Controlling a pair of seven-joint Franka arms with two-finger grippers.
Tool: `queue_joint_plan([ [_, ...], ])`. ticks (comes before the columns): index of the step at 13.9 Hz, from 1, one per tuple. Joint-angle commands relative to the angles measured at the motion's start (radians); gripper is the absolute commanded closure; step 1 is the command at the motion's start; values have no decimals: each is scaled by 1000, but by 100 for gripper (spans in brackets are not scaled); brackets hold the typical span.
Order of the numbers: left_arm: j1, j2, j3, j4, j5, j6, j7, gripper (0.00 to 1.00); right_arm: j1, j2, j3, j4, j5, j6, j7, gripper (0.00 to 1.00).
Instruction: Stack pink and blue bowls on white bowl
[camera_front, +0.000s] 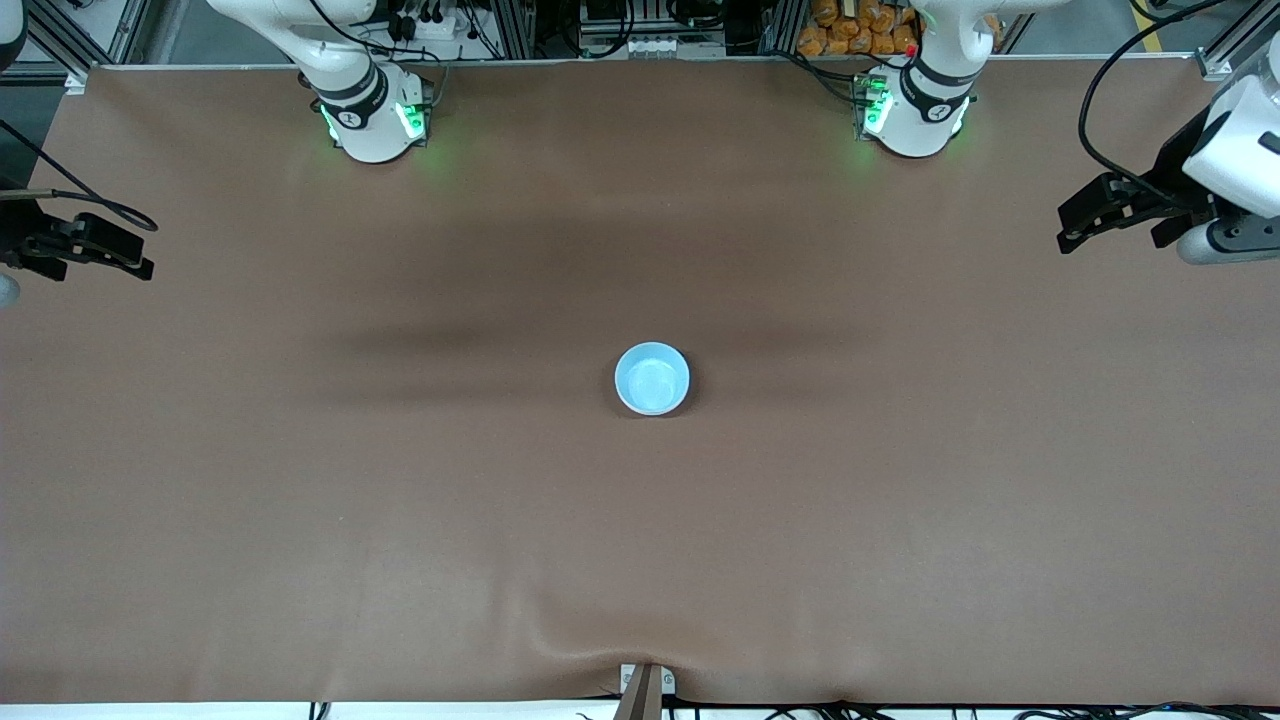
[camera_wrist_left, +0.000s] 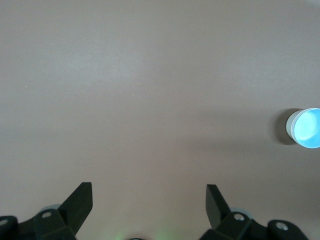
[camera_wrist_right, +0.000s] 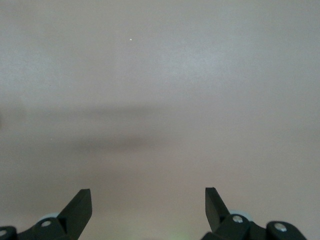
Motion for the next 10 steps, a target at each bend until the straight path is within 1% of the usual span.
queue_joint_plan([
  [1, 6, -13, -2, 15, -17, -30, 17, 0, -13, 2, 14, 25, -5, -12, 17, 0],
  [10, 14, -12, 16, 24, -14, -37, 46, 0, -12, 2, 16, 30, -5, -20, 17, 0],
])
